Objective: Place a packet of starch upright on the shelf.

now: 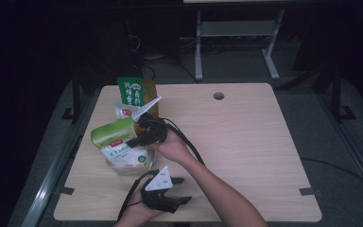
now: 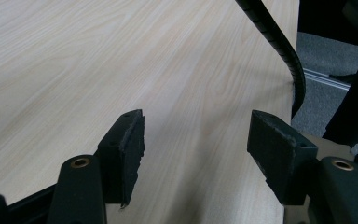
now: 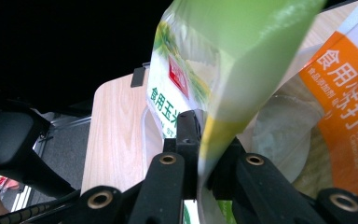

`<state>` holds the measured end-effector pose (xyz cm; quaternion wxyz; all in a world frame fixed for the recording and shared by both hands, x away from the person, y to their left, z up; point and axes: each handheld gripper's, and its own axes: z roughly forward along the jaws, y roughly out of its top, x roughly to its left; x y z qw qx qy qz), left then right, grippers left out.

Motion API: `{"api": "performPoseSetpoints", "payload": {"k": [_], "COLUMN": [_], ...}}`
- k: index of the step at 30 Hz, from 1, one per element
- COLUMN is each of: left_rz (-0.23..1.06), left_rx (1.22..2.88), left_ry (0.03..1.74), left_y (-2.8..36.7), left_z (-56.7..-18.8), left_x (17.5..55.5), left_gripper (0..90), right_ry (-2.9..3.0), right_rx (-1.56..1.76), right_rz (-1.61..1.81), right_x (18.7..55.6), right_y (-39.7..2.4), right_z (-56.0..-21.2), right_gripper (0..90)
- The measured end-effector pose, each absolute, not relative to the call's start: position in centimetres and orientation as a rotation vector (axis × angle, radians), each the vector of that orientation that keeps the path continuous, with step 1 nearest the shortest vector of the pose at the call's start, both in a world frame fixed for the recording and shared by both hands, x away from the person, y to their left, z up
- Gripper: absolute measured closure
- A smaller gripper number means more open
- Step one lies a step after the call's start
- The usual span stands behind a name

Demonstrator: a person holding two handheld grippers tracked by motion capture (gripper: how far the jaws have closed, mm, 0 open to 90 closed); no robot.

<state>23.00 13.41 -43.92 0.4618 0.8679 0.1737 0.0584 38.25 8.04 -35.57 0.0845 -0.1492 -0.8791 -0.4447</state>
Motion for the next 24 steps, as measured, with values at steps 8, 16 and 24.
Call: {"api": "performPoseSetpoints", "payload": {"k": [8, 16, 24], "left_rz": [0.132, 0.127, 0.135], "left_rx": [2.125, 2.126, 2.124], "left_ry": [0.444, 0.446, 0.447], "left_y": [13.3, 13.2, 13.3], "left_z": [-44.0, -44.1, -44.1], "left_x": [22.9, 22.9, 23.1], "left_gripper": [36.0, 36.0, 34.8], "right_ry": [-2.637, -2.634, -2.612], "right_rx": [-0.448, -0.461, -0.485], "right_rz": [-1.291, -1.28, -1.337], "right_x": [38.2, 38.4, 38.5], "right_y": [7.4, 6.6, 5.8], "right_z": [-36.6, -37.3, -36.4], "right_gripper": [87.1, 85.3, 78.2]}}
